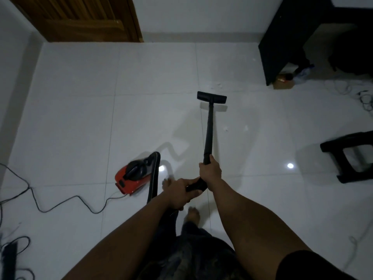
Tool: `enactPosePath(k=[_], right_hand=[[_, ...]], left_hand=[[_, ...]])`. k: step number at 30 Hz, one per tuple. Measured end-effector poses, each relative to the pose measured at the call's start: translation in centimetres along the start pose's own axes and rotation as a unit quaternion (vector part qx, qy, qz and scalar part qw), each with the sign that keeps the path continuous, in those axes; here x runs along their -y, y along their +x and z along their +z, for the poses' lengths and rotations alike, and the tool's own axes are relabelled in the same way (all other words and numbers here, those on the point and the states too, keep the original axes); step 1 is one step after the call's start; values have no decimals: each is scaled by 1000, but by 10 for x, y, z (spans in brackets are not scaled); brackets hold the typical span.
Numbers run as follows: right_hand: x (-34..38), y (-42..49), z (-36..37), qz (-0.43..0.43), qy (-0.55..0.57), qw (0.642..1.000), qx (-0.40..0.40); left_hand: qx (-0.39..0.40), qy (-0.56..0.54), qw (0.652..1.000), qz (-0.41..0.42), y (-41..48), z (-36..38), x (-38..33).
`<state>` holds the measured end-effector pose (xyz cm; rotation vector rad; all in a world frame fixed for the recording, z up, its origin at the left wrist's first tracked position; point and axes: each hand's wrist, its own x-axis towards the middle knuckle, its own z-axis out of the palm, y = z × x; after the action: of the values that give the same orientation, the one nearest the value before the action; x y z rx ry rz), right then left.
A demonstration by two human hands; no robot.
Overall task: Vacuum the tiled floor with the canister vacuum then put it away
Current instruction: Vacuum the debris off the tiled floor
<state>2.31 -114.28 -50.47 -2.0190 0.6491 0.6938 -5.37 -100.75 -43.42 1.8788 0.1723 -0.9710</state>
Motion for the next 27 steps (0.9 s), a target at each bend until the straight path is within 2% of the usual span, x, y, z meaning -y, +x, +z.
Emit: enactPosePath(k=[6,9,20,27], right_hand=[[-87,-71,12,55,48,997,-8],[-136,-109,24,75,55,996,-18],[-284,-252,79,128,114,983,-59],[-345,-302,76,172,115,977,-56]], left_hand=[[5,-8,999,-48,-70,70,33],[43,24,996,-67,-103,100,56],[82,51,994,-55,-244,198,137],[109,61,991,-48,-275,250,167]])
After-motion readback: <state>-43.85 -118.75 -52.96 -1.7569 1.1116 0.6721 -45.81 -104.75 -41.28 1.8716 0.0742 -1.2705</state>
